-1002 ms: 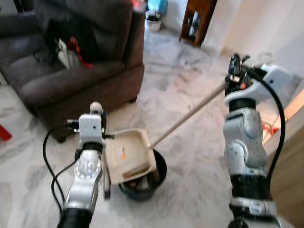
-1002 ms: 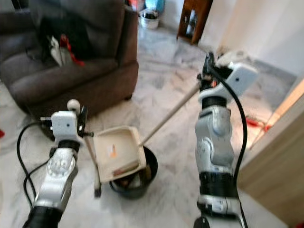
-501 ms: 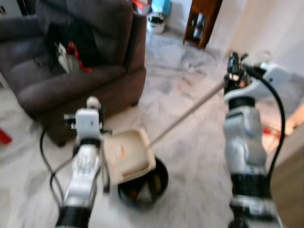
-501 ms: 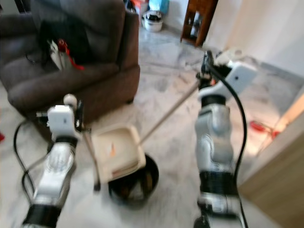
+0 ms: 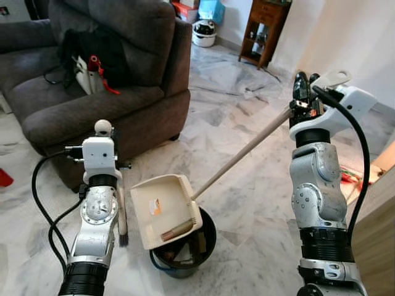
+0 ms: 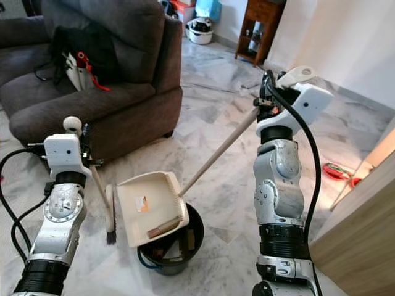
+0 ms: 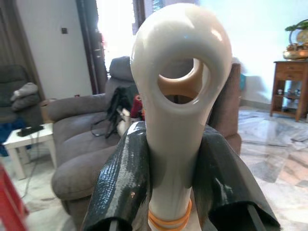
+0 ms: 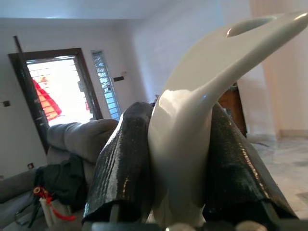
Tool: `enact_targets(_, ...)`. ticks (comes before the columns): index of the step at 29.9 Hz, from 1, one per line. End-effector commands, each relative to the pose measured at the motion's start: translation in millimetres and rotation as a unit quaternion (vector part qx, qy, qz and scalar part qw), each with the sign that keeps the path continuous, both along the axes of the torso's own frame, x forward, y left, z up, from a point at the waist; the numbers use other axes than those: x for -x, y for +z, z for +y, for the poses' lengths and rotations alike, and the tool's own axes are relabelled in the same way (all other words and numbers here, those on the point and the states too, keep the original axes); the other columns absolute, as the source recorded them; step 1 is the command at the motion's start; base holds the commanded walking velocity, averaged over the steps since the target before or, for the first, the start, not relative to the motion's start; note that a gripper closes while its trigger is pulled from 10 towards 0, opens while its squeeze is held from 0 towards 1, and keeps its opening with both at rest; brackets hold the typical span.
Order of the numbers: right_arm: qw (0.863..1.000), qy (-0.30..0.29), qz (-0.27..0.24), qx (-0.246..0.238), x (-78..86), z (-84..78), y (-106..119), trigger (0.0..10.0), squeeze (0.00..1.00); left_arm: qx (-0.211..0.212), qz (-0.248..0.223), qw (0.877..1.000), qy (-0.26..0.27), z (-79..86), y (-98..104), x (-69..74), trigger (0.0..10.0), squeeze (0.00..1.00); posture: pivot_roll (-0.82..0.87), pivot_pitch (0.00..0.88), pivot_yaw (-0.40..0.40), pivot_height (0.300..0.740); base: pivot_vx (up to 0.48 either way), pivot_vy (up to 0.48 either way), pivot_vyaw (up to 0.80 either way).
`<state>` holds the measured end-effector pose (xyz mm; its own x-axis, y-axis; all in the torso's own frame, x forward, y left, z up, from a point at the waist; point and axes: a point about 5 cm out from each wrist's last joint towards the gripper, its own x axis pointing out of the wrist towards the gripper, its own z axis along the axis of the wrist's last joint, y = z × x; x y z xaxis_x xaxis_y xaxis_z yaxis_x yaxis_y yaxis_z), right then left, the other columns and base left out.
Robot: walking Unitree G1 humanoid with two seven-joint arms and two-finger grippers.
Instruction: Sweep floor
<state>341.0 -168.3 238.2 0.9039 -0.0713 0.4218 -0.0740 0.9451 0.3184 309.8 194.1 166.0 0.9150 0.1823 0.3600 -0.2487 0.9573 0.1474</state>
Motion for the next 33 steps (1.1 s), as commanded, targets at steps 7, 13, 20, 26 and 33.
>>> enact_targets(7, 0.999, 0.020, -0.035, 0.004, 5.4, 2.0, 14, 10.0, 0.00, -0.055, -0.028, 0.998, 0.010, 5.1, 15, 0.8, 10.0, 0.00, 0.09, 0.000, -0.085, 0.740, 0.000, 0.000, 0.00)
enact_targets(13, 0.995, 0.067, -0.054, 0.052, 6.6, 15.9, 18, 10.0, 0.00, -0.051, -0.022, 0.998, -0.007, -2.3, 11, 1.2, 10.0, 0.00, 0.09, 0.000, -0.088, 0.740, 0.000, 0.000, 0.00)
enact_targets(20, 0.992, 0.082, -0.069, 0.065, -3.4, 21.3, 29, 10.0, 0.00, -0.041, -0.021, 0.998, -0.035, -18.1, 9, 1.4, 10.0, 0.00, 0.09, 0.000, -0.093, 0.740, 0.000, 0.000, 0.00)
enact_targets(26, 0.982, 0.134, -0.107, 0.076, -3.8, 40.1, 45, 10.0, 0.00, -0.036, -0.022, 0.998, -0.038, -19.6, 8, 1.4, 10.0, 0.00, 0.09, 0.000, -0.095, 0.740, 0.000, 0.000, 0.00)
enact_targets(33, 0.969, 0.176, -0.143, 0.095, 0.9, 55.6, 51, 10.0, 0.00, -0.035, -0.023, 0.998, -0.040, -20.7, 9, 1.9, 10.0, 0.00, 0.09, 0.000, -0.099, 0.740, 0.000, 0.000, 0.00)
